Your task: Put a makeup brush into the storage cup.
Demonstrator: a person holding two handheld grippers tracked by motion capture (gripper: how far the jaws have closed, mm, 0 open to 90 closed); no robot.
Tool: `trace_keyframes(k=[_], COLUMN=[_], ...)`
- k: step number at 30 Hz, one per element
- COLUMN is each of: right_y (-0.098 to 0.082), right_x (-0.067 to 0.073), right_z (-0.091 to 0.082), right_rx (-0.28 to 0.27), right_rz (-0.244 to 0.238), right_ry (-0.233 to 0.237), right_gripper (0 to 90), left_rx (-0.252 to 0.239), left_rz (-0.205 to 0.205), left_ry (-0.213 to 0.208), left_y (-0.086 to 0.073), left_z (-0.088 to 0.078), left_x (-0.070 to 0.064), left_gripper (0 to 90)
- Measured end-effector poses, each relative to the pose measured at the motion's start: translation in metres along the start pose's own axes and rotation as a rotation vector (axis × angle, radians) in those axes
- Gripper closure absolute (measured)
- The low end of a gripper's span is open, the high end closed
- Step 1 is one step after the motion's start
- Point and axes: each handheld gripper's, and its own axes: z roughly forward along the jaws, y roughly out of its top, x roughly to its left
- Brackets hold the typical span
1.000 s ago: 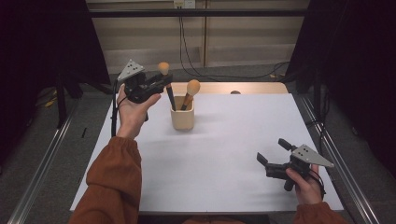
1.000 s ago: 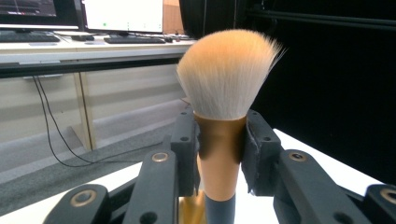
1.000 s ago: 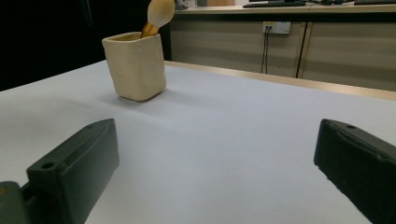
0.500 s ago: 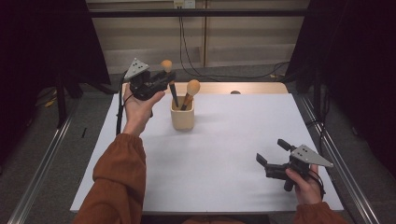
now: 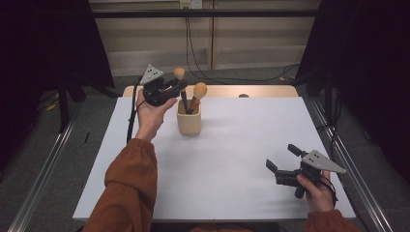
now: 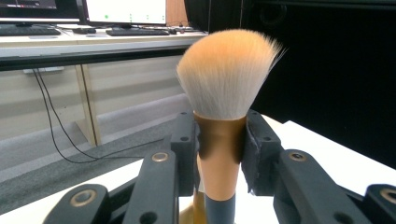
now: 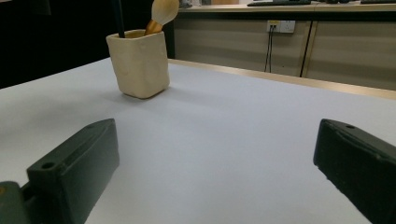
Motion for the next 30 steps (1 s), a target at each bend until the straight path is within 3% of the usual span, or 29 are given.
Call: trace_keyframes(k=[15, 30], right_y=[0.0, 0.0], right_x=[0.0, 0.001], right_z=[0.0, 0.0], right_rx=[0.003, 0.0], right_rz=[-0.004, -0.01], right_ry=[0.003, 0.017], right_gripper=[0.0, 0.0], left_rx=[0.038, 0.053], left_rz=[-0.014, 0.004], left_ry=[0.006, -0.012], left_y=[-0.018, -0.025], left_z=[0.004, 0.007], left_x=[0.004, -0.002], left_gripper=[69.5, 69.4])
